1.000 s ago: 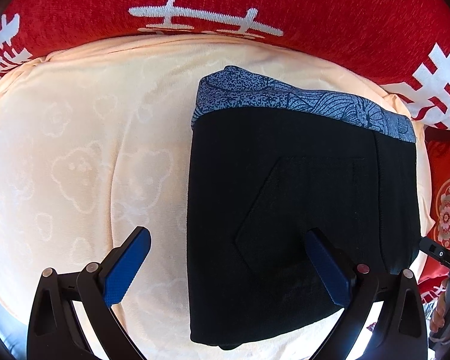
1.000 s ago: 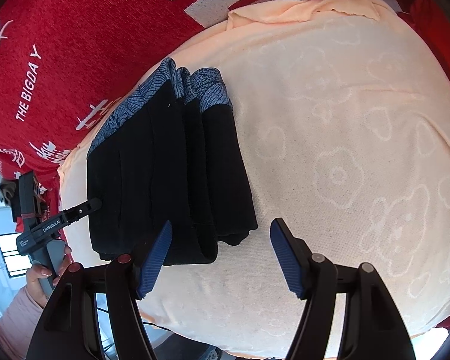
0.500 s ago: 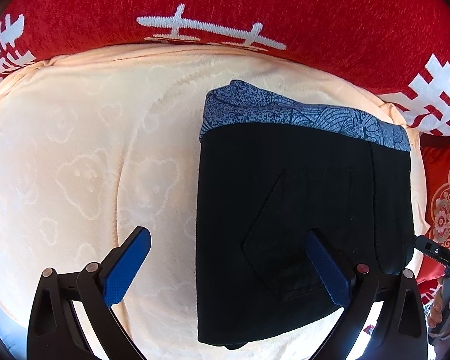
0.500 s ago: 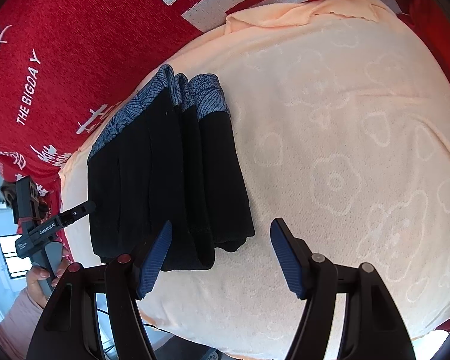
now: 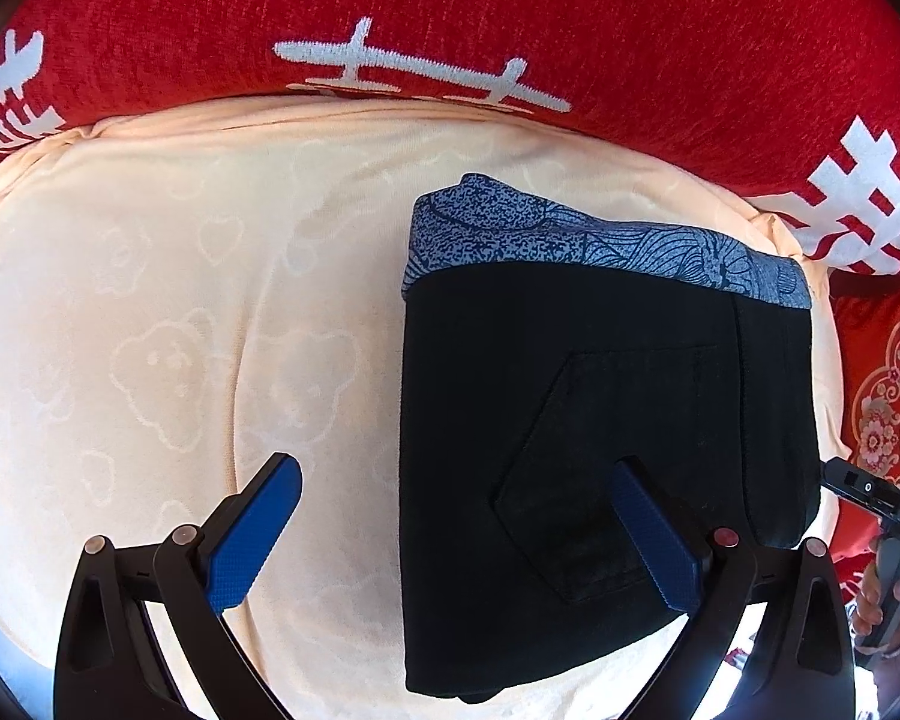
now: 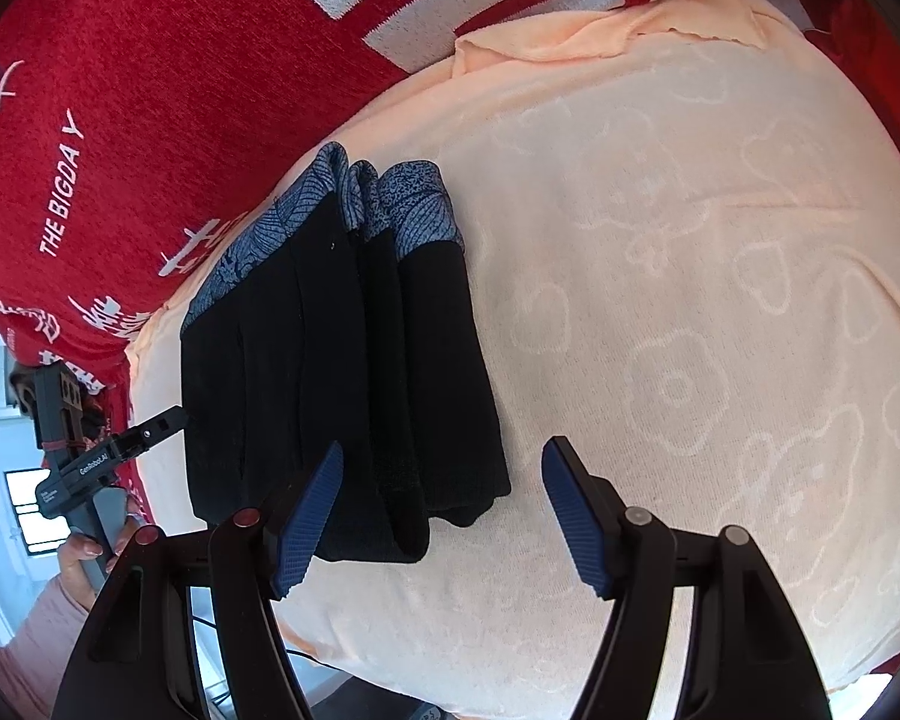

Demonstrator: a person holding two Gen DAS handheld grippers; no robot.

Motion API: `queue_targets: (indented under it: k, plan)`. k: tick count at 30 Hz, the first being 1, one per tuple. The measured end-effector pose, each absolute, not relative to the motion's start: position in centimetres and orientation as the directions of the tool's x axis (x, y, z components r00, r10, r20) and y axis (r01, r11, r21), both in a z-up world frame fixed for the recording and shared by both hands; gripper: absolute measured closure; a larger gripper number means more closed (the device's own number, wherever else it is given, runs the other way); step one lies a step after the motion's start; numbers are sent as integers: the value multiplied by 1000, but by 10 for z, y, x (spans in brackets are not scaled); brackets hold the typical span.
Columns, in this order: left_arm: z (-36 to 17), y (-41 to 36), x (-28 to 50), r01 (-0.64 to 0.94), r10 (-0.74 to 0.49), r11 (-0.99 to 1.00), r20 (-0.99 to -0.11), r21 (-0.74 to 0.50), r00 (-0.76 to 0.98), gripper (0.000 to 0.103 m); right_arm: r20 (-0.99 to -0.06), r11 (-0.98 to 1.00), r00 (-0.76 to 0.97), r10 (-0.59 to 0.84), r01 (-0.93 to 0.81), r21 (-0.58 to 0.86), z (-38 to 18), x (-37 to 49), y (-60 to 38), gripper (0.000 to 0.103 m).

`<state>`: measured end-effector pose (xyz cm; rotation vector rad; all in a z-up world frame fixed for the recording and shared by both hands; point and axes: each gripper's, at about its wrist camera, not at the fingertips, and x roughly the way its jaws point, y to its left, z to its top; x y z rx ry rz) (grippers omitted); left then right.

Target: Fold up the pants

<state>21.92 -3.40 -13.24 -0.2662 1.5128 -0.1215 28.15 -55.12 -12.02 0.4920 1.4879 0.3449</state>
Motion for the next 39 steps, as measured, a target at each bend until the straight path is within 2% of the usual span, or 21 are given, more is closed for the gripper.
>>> queue_targets:
  k: [3, 12, 24, 31, 35, 36, 38, 39]
  plan:
    - [-135, -35, 221, -83, -264, 960, -963, -268, 58, 0, -835, 831, 53, 548, 83, 550, -124, 284, -553, 24]
    - [-146, -24, 225, -83, -353, 931, -934, -356, 46, 0, -783, 782, 0, 622, 60, 621, -138, 297, -551, 24]
    - [-170, -7, 240, -77, -556, 828, -831, -556, 13, 0, -726, 730, -87, 682, 14, 684, -163, 318, -553, 23]
    - [-188, -30, 245, -13, -551, 834, -834, -551, -9, 0, -637, 641, -115, 762, 3, 767, -179, 330, -545, 23]
    - [-184, -43, 247, 21, -521, 853, -853, -521, 24, 0, -616, 620, -128, 778, -9, 785, -187, 340, -534, 22]
    - [-183, -44, 247, 17, -518, 855, -855, -518, 34, 0, -613, 618, -122, 780, 4, 786, -188, 341, -535, 22]
    - [-179, -47, 246, 11, -529, 848, -846, -530, 59, 14, -625, 630, -102, 774, 31, 776, -189, 343, -539, 28]
    - [-173, -49, 244, 19, -519, 855, -851, -519, 78, 17, -627, 632, -100, 773, 35, 774, -189, 343, -539, 40]
